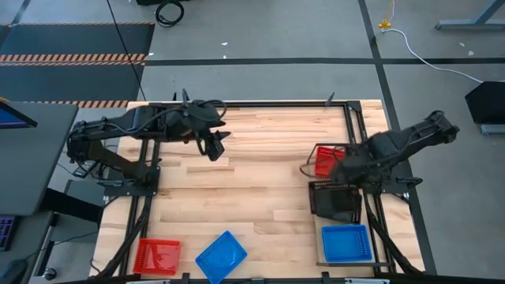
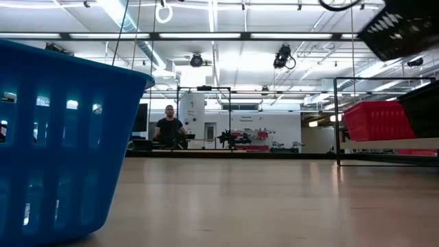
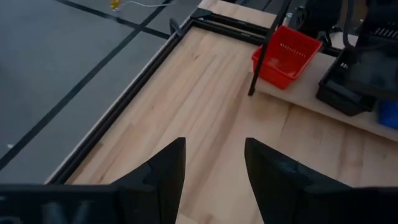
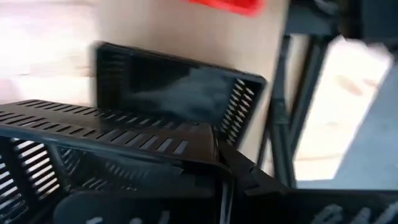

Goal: Stack baskets on shelf by color
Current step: Stack the black bin on top of the black bin on the shelf

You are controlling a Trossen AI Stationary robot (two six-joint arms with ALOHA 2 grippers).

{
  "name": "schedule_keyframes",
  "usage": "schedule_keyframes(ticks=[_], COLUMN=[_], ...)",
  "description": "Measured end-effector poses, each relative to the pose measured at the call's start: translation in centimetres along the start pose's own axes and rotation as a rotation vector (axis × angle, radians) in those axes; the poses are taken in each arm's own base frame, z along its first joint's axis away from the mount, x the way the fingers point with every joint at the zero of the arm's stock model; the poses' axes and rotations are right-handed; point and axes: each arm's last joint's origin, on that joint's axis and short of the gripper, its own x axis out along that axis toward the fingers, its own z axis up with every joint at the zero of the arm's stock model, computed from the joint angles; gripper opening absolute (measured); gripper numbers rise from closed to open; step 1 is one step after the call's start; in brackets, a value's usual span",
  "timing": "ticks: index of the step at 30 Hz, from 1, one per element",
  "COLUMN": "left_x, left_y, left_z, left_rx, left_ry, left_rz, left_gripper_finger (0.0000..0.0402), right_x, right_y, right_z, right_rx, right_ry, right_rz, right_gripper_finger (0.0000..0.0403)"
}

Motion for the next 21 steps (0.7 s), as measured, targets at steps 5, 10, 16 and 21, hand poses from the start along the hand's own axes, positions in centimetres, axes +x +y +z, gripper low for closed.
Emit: schedule_keyframes(ticks=[5, 10, 16, 21], left_x=[0.0, 0.0, 0.0, 0.0], left_y=[0.0, -0.2, -0.2, -0.2], left_z=[0.0, -0.1, -0.1, -0.1], left_rx=[0.007, 0.006, -0.001, -0.04], left_ry=[0.015, 0.03, 0.031, 0.033], left_rz=[-0.041, -0.083, -0.086, -0.086], left_gripper_finger=[0.0172, 0.0172, 0.0172, 0.0172], right_x=[2.3, 3.5, 4.8, 6.1], right_y=[-0.9, -1.5, -1.8, -1.4], right_z=[-0.7, -0.8, -0.5, -0.4], right_rx=[0.079, 0.124, 0.14, 0.143], right_ry=[-0.03, -0.078, -0.085, -0.069], right_rz=[-0.098, -0.135, -0.15, -0.133], right_gripper_finger=[0.001, 0.0012, 0.0013, 0.0029])
